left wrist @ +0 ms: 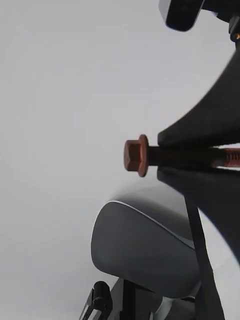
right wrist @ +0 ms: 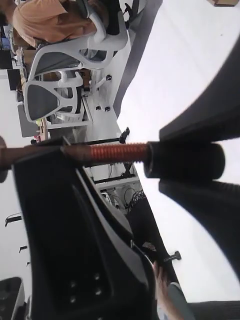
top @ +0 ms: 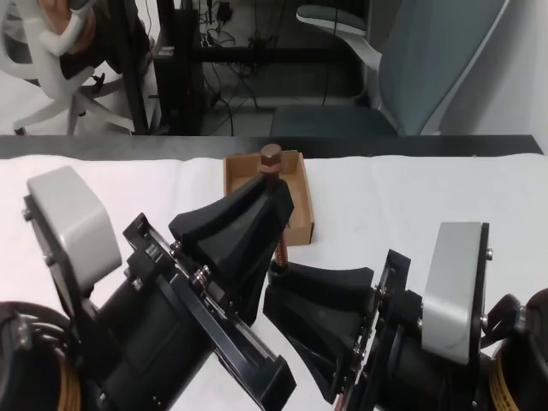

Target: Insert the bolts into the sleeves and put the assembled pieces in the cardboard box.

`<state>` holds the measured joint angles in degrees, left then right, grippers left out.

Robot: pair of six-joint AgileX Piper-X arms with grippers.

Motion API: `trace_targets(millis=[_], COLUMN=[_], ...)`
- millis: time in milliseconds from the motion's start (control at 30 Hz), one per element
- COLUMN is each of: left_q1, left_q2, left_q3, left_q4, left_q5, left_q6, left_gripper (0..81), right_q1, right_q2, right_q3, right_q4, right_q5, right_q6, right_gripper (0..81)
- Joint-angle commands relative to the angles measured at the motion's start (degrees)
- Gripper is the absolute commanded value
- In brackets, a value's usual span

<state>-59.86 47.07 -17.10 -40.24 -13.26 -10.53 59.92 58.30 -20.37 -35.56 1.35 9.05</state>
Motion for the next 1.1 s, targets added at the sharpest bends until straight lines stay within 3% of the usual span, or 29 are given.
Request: trace_targets(millis=[0, 800, 1000, 1067], left_q1=[-0.22, -0.05, -0.05, -0.05], left_q2=[0.01, 0.01, 0.01, 0.01], left_q3=[-0.16, 0.09, 0.19, 0.19], left_q4=[1.06, 2.62, 10.02, 11.13], left_q5=[0.05, -0.11, 0.68, 3.02], left_q6=[-1.49, 1.13, -3.20, -3.21], left_gripper=[1.7, 1.7, 0.8, 13.7], right_q1=[0.08, 0.08, 0.08, 0.08], right_q2=[0.03, 0.03, 0.03, 0.03], right_q3=[-0.20, -0.20, -0.20, -0.20], right_q4=[-2.11, -1.98, -5.20, -5.33], right_q5=[-0.42, 2.61, 2.61, 2.61], right_q6=[-0.86, -3.52, -3.51, -3.51], right_gripper=[0.4, 0.4, 0.4, 0.4])
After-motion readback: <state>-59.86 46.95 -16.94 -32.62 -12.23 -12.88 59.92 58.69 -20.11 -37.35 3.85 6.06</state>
